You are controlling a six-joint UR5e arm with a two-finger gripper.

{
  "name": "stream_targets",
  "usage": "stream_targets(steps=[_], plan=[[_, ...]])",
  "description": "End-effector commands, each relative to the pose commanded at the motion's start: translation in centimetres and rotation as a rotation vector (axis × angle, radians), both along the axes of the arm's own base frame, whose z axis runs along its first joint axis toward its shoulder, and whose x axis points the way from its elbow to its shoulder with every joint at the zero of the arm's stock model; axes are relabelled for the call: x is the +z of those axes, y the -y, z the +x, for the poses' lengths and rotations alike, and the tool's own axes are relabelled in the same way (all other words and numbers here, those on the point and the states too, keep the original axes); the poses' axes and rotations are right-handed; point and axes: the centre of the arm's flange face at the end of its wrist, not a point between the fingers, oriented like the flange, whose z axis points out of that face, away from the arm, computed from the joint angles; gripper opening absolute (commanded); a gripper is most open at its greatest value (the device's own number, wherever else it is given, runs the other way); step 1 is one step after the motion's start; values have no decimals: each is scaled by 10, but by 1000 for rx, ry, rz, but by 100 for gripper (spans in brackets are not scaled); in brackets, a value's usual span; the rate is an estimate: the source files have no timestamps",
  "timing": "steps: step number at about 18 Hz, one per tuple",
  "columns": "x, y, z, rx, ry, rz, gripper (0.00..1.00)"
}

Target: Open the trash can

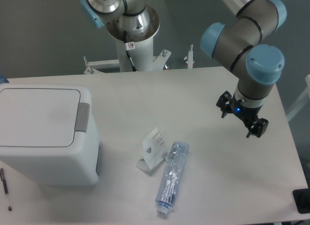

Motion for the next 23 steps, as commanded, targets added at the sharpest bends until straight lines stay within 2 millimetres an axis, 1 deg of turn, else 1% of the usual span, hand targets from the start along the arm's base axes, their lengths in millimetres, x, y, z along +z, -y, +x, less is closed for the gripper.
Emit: stream_targets(steps=[11,15,20,23], plan=[[2,0,0,4,-1,2,100],[1,-3,1,102,18,40,100],[-10,-4,6,116,26,35,100],[-13,-2,8,117,9,45,100]])
